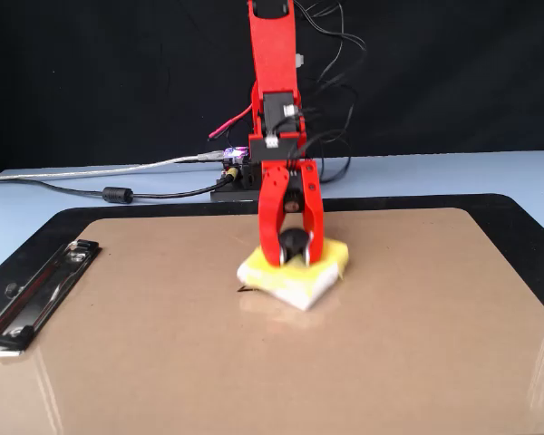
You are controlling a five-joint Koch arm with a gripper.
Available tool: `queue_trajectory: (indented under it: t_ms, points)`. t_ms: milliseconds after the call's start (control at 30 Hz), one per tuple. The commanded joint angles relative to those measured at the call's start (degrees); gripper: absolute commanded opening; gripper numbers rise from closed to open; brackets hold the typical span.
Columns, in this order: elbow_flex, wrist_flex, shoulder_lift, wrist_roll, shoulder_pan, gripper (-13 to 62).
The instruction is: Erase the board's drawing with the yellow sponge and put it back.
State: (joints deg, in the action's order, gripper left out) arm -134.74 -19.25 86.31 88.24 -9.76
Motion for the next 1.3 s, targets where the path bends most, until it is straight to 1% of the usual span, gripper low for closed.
queue_trajectory:
  t_ms: [0,100,300,367,433,567,633,667,733,867,933,1033,1200,1267]
  points:
    - [3.16,-3.25,-3.96,0.79,-0.79,-8.2]
    - [-1.23,-3.78,-0.35,0.79,-0.7,-8.3]
    - [-25.14,-3.87,23.47,0.7,-1.14,-8.2]
    - [-26.1,-3.43,26.37,0.53,-1.05,-8.3]
    - [-23.64,-3.87,23.12,0.26,-1.05,-8.2]
    - [-6.77,-4.39,4.57,0.53,-0.62,-8.2]
    - [0.09,-5.71,-2.72,0.62,-0.62,-8.2]
    - [0.53,-6.06,-3.08,0.62,-0.53,-8.3]
    - [-4.39,-6.94,-0.62,0.7,-0.53,-8.2]
    - [-20.65,-9.14,14.06,0.53,-0.09,-8.2]
    - [-24.52,-9.23,17.75,0.35,-0.18,-8.2]
    - [-20.13,-9.05,14.5,0.18,1.67,-8.2]
    - [-2.64,-9.23,-2.46,0.0,10.11,-8.3]
    - [0.62,-9.32,-7.12,-0.35,11.34,-8.2]
